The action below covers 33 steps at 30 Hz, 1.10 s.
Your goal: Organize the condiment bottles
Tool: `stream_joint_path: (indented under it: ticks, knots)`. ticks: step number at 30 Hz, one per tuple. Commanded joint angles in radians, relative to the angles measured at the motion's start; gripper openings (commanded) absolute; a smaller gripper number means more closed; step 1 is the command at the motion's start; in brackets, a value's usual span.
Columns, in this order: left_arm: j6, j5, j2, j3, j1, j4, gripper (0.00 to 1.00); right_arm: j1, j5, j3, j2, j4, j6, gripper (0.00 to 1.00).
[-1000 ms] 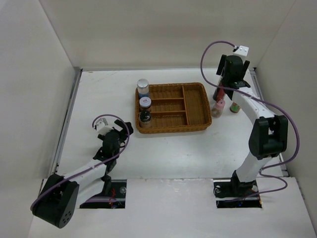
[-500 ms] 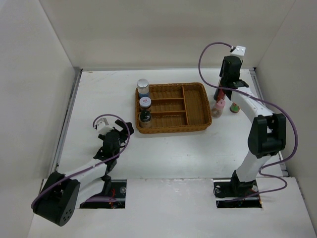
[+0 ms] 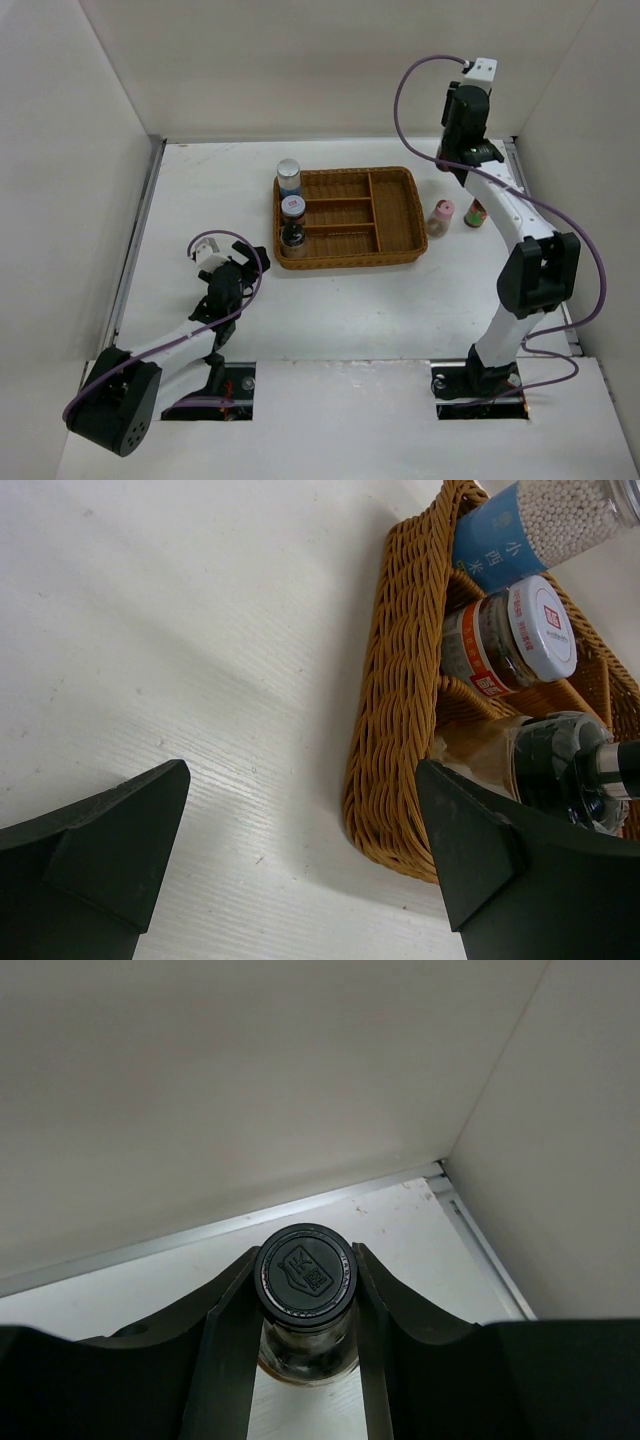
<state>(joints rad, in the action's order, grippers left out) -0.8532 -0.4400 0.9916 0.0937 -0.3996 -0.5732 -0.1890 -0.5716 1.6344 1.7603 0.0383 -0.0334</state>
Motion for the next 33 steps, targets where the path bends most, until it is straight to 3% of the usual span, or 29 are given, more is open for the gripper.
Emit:
stream_joint_path:
  ticks: [1,14,26,33]
  knots:
    - [0.002,0.006,-0.008,0.017,-0.005,-0.054,1.0,-0.056,-0.002,0.094,-0.07,0.143,-0.007,0.3]
    - [0.003,0.006,-0.008,0.015,-0.005,-0.054,1.0,-0.2,0.024,0.148,0.021,0.147,0.039,0.3]
    - [0.003,0.006,-0.005,0.015,-0.006,-0.054,1.0,-0.234,0.024,0.09,0.09,0.176,0.085,0.31]
    - [0.003,0.006,0.002,0.014,-0.008,-0.066,1.0,-0.234,0.019,-0.028,0.093,0.222,0.113,0.32]
